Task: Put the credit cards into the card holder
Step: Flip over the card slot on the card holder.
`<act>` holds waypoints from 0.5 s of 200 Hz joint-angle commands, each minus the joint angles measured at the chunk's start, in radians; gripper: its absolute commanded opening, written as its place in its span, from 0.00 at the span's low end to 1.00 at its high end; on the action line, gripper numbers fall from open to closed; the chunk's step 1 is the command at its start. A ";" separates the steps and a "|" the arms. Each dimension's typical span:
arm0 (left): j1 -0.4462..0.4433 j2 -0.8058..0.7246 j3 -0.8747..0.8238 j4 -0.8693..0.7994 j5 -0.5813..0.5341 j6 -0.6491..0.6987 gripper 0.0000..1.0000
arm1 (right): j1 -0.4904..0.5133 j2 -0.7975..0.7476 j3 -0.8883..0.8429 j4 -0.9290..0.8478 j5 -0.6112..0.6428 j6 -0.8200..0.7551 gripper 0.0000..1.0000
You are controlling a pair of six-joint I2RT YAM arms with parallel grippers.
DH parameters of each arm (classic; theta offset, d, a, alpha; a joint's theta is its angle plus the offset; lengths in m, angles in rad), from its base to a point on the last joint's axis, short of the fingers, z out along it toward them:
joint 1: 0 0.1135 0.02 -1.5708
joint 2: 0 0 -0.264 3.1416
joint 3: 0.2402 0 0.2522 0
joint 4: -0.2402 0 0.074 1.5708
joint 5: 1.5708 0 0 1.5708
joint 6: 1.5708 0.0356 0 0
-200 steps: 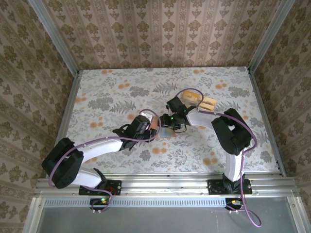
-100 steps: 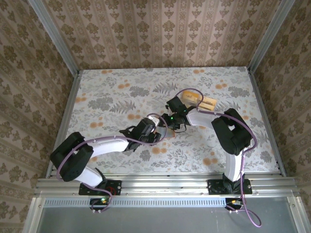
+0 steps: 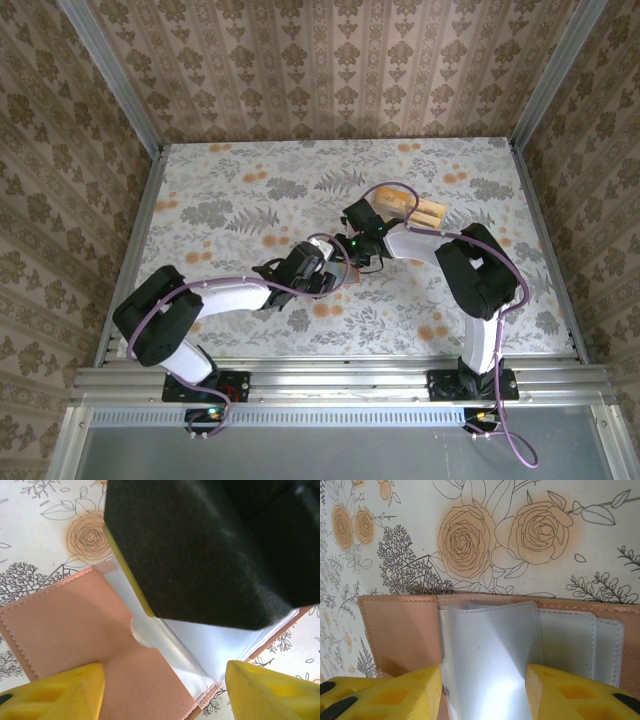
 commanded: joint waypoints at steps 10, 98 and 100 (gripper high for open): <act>-0.007 0.026 0.006 0.031 -0.014 0.018 0.66 | 0.001 0.019 -0.003 -0.001 -0.029 0.011 0.48; -0.007 0.051 -0.049 0.081 -0.030 -0.004 0.61 | -0.022 -0.034 0.019 -0.045 -0.027 -0.001 0.51; -0.007 0.050 -0.049 0.081 -0.030 -0.005 0.61 | -0.023 -0.037 0.018 -0.045 -0.027 -0.001 0.51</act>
